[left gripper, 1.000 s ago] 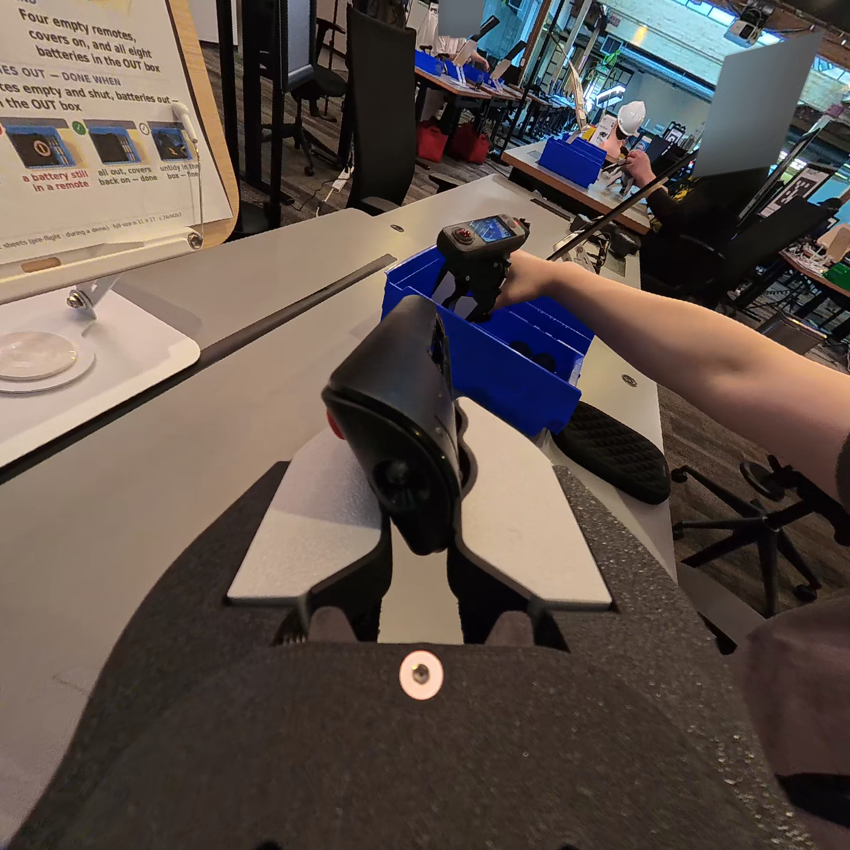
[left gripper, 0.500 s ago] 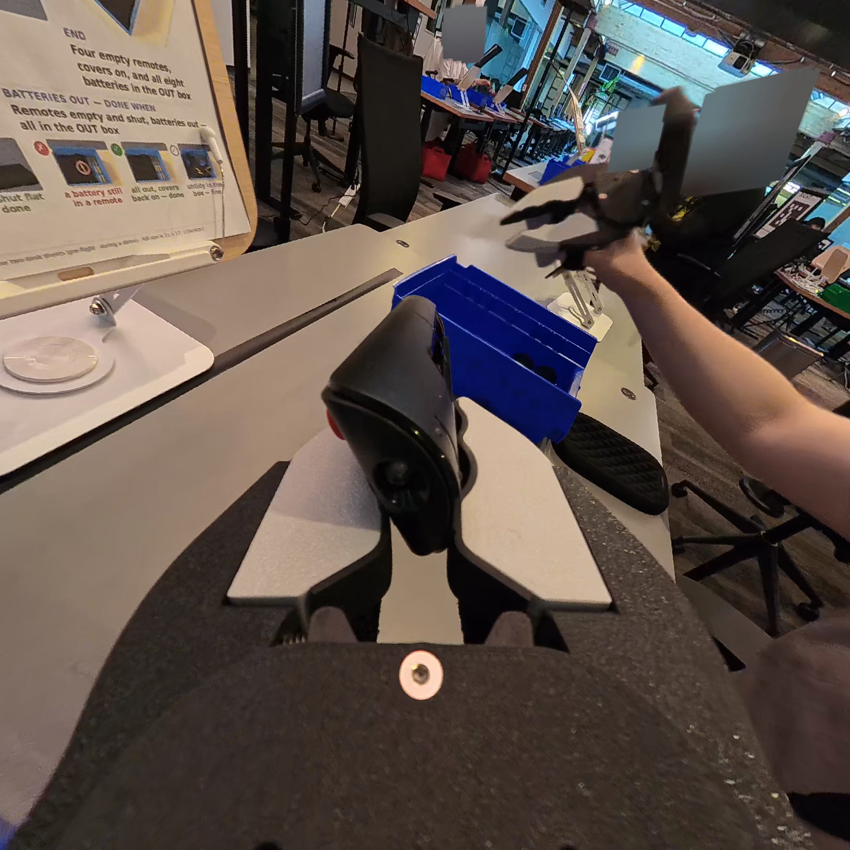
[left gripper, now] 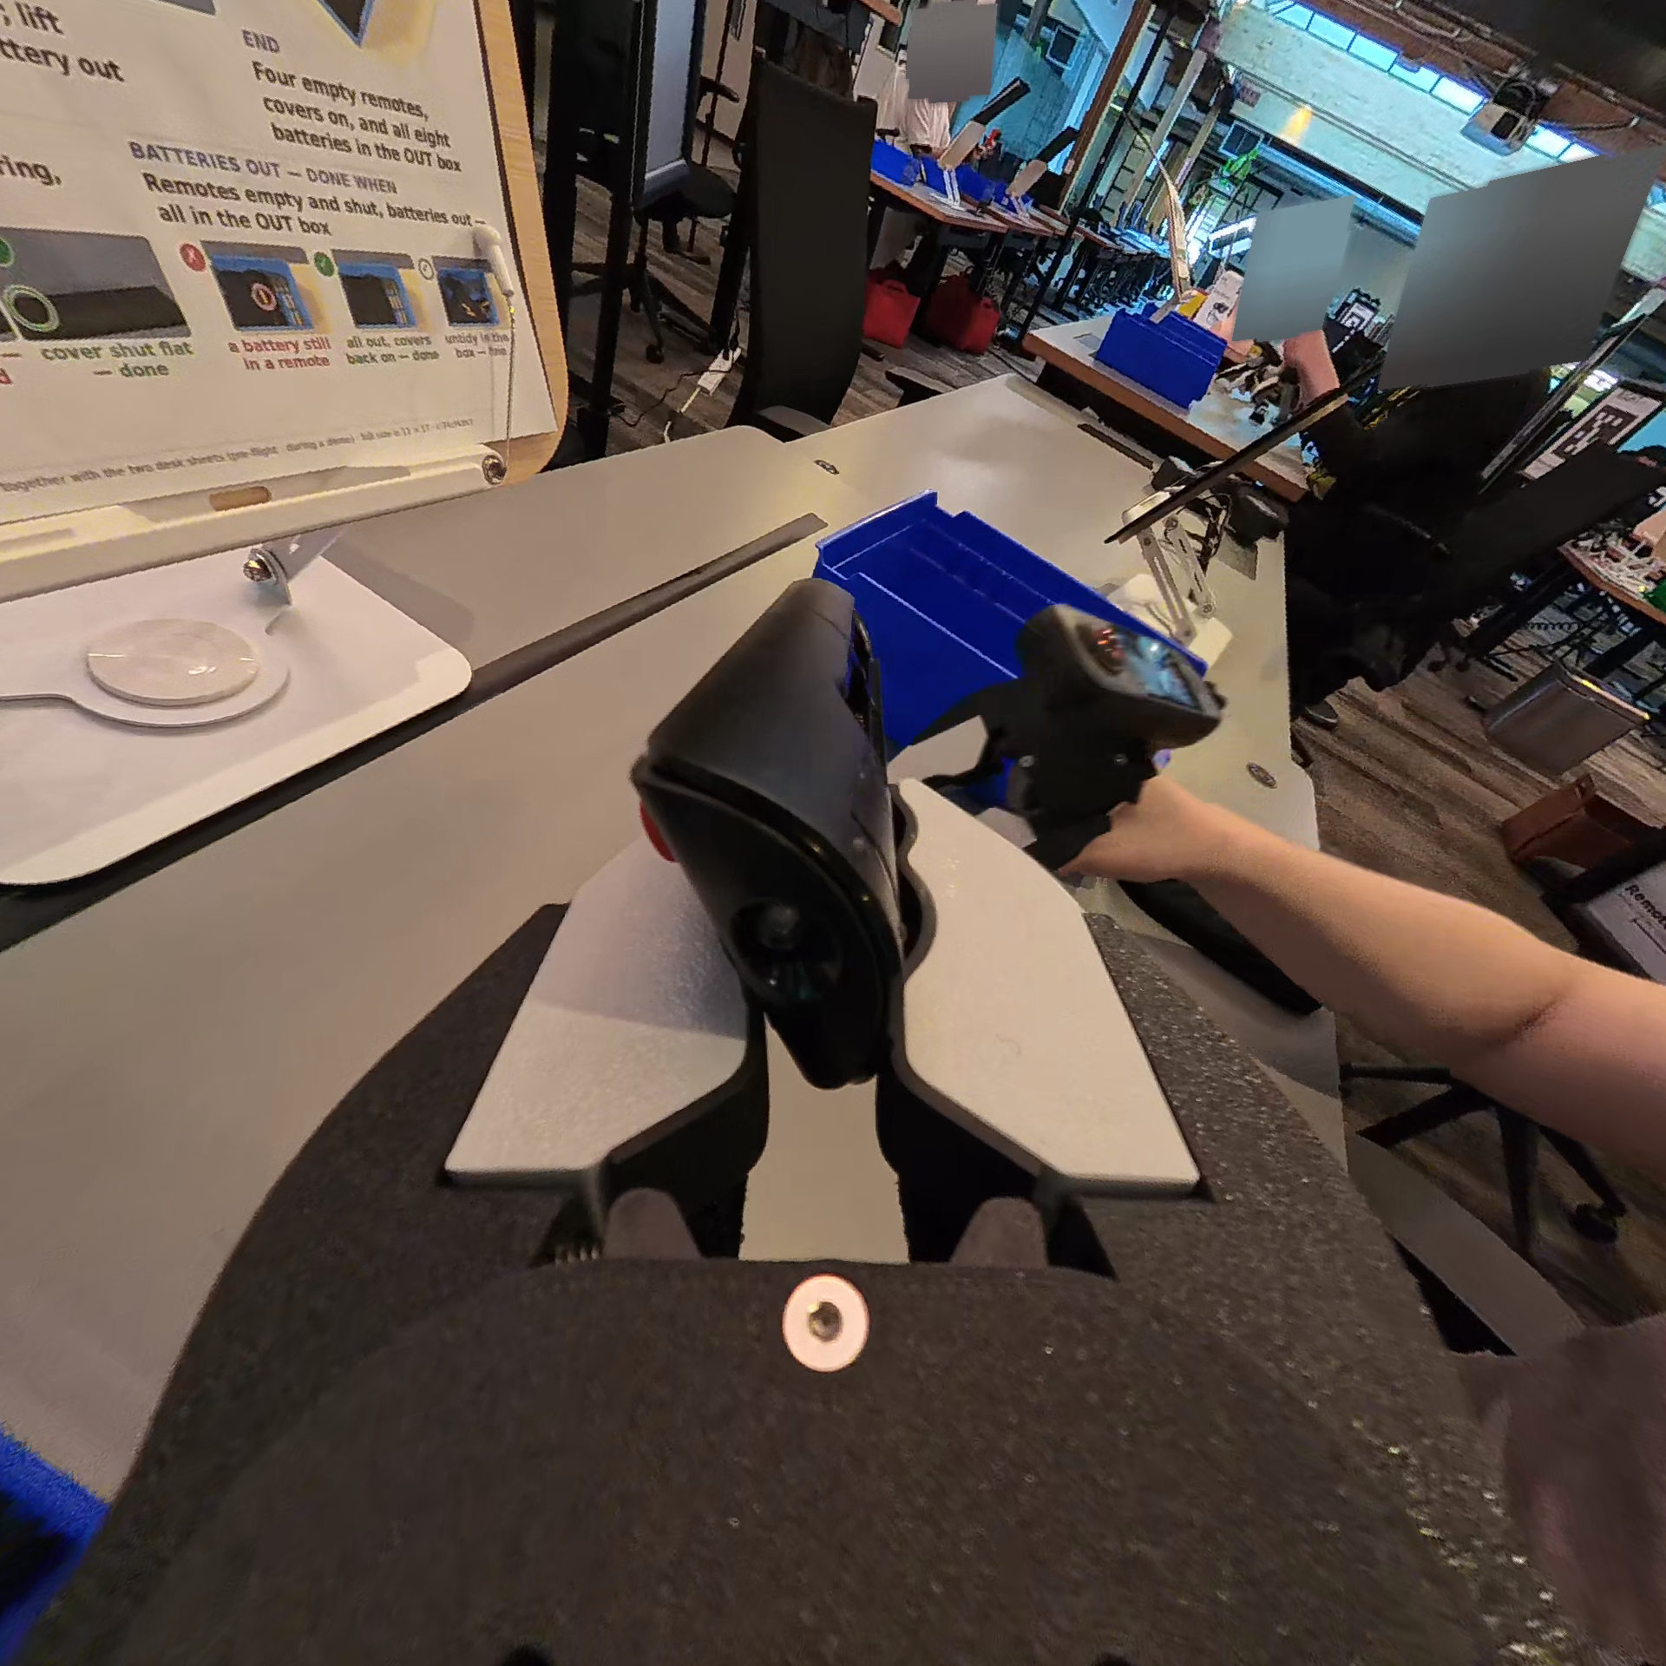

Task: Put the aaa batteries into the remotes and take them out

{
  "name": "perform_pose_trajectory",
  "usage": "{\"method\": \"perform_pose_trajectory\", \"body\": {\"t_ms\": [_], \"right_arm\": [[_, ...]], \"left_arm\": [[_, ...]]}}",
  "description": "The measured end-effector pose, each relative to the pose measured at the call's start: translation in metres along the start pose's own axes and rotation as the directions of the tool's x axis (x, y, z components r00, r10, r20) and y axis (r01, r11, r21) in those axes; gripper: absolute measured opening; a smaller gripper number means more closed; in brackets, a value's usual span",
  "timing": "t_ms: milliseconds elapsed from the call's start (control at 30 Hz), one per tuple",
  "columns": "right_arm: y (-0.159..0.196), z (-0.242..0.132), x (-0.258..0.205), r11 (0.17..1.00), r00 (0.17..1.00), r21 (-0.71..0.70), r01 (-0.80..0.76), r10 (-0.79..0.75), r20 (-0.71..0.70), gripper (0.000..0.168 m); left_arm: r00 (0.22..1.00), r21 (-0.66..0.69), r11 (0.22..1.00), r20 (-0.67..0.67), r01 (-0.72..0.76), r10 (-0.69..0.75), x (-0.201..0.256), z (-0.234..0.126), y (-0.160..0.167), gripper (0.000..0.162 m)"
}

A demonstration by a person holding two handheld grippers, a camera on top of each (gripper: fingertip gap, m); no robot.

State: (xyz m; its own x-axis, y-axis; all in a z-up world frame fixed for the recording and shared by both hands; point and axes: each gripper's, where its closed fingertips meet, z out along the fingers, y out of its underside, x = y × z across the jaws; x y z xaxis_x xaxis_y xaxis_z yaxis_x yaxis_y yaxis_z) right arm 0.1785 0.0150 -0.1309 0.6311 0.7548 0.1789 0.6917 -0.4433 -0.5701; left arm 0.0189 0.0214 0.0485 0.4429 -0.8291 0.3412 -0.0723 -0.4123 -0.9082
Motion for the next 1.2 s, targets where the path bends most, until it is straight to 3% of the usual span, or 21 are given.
{"method": "perform_pose_trajectory", "body": {"t_ms": [233,433,800,967,1067,1200], "right_arm": [[0.013,0.021,0.007,0.990,0.990,-0.046,-0.133,0.135,0.042,0.039],[0.018,0.024,0.008,0.993,0.998,-0.108,-0.056,0.055,-0.014,0.033],[0.016,0.031,0.008,0.984,0.983,-0.112,-0.141,0.152,0.104,0.028],[0.018,0.031,0.010,0.988,0.986,-0.120,-0.099,0.113,0.120,0.022],[0.015,0.018,0.015,0.993,0.991,-0.086,-0.079,0.088,0.103,0.022],[-0.008,-0.029,0.034,0.995,0.994,0.057,-0.086,0.082,0.068,0.022]], "left_arm": [[1.000,0.005,1.000,-0.017,0.014,-0.014,-0.003,-0.006,-0.002,0.024],[1.000,-0.015,1.000,-0.015,0.019,-0.020,-0.005,-0.008,0.001,0.024],[1.000,-0.025,1.000,-0.008,0.015,-0.015,-0.006,-0.010,0.002,0.024],[1.000,-0.028,0.999,-0.007,0.029,-0.029,-0.009,-0.008,0.004,0.024],[0.998,-0.040,0.997,-0.012,0.066,-0.067,-0.012,-0.003,0.009,0.024],[0.994,-0.062,0.993,-0.032,0.104,-0.106,-0.012,0.011,0.018,0.024]]}}
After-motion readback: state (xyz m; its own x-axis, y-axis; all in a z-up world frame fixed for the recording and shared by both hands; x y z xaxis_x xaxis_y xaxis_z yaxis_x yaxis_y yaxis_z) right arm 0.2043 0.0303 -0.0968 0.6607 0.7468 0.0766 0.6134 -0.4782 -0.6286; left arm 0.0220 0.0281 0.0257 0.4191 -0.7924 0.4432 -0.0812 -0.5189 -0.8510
